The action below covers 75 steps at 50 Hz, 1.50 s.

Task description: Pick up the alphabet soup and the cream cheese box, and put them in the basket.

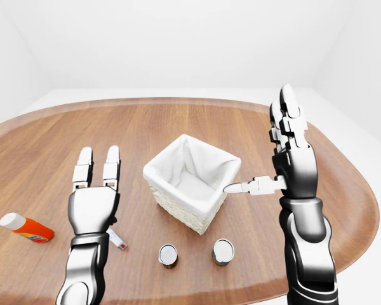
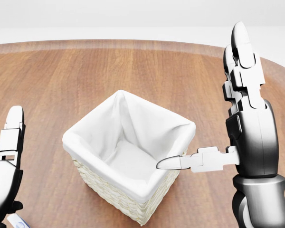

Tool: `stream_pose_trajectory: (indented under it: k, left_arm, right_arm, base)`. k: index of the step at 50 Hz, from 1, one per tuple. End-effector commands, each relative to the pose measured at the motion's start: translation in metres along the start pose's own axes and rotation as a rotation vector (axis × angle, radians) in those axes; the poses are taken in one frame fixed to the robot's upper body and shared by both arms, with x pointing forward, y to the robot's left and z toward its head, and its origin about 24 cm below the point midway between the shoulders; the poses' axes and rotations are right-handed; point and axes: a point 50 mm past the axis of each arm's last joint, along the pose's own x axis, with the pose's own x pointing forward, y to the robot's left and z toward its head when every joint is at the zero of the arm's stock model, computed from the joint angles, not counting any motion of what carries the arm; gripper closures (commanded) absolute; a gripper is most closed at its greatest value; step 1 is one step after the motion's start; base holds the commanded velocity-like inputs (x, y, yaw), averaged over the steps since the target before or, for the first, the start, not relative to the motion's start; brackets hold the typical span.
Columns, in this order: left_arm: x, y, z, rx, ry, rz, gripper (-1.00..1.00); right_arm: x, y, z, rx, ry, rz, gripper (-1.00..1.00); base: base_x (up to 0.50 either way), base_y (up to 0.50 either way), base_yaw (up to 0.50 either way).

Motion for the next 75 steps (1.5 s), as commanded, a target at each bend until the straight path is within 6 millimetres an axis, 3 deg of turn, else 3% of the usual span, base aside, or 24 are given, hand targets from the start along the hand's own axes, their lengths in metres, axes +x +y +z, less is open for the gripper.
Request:
stream_pose_trajectory:
  k: [1,14,21,40,55,75]
  left_arm:
    - [-0.012,-0.015,-0.012,0.036,0.029,-0.075,-1.00]
    - [-0.025,-0.020,-0.016,0.051,0.049,-0.135,-1.00]
    - [-0.032,-0.038,-0.015,0.102,0.023,-0.189,-1.00]
    - [-0.047,-0.061,-0.016,0.170,-0.035,-0.238,-1.00]
    - [-0.054,-0.071,-0.019,0.173,-0.048,-0.277,-1.00]
    - [-0.058,-0.101,-0.014,0.166,-0.125,-0.306,-1.00]
  right_arm:
    - [0.000,0.001,0.001,-0.002,-0.004,0.001,-1.00]
    - [0.000,0.001,0.001,-0.004,-0.006,0.003,-1.00]
    - [0.000,0.000,-0.001,-0.002,0.005,0.003,-1.00]
    - [0.000,0.001,-0.001,-0.003,0.005,0.005,-1.00]
    - [0.000,0.001,-0.002,-0.004,0.008,0.005,-1.00]
    - [0.000,0.002,-0.002,-0.006,0.009,0.008,-1.00]
  base:
    - [0.00,0.00,0.00]
    - [0.00,0.00,0.00]
    - [0.00,0.00,0.00]
    - [0.00,0.00,0.00]
    - [0.00,0.00,0.00]
    - [0.00,0.00,0.00]
